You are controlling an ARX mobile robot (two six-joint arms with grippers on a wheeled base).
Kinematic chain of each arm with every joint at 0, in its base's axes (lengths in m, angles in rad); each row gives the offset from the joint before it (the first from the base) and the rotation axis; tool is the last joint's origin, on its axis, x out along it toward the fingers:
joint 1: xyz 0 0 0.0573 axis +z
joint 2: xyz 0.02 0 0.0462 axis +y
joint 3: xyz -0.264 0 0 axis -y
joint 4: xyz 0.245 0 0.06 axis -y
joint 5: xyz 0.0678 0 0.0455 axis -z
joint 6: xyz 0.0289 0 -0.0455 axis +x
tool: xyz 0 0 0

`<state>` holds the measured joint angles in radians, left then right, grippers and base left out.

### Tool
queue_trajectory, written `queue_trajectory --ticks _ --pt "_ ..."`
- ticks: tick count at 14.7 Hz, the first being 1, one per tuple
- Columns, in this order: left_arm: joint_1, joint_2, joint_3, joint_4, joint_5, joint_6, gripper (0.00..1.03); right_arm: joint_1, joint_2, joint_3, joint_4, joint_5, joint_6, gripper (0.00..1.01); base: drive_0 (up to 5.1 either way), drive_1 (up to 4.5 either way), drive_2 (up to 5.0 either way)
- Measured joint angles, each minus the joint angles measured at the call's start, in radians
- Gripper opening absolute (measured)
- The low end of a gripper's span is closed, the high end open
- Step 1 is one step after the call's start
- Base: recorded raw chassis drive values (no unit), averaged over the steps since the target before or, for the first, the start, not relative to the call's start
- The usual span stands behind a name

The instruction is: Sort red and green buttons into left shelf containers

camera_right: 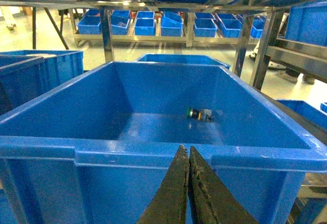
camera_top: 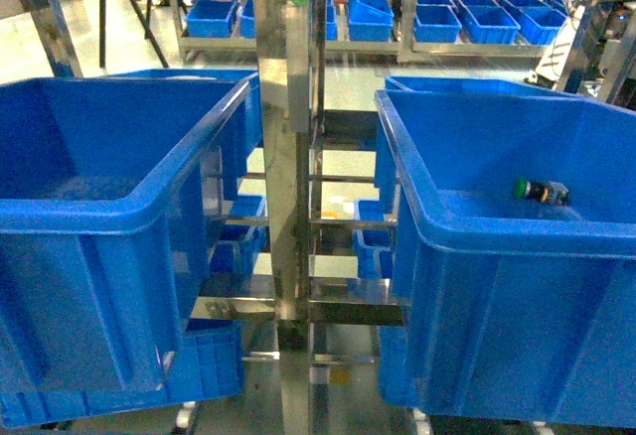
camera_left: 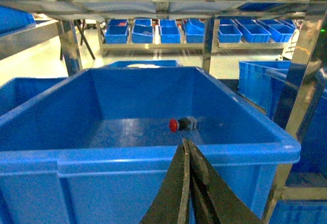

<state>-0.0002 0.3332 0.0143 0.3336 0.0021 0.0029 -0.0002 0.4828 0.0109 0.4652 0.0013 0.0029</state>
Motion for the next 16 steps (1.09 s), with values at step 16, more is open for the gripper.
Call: queue_trajectory --ticks 16 --pt "0.000 -0.322 0.000 -0.339 -0.003 -0.001 0.02 0.000 -0.477 0.001 -0.473 -0.002 0.000 0.02 0.0 0.00 0.0"
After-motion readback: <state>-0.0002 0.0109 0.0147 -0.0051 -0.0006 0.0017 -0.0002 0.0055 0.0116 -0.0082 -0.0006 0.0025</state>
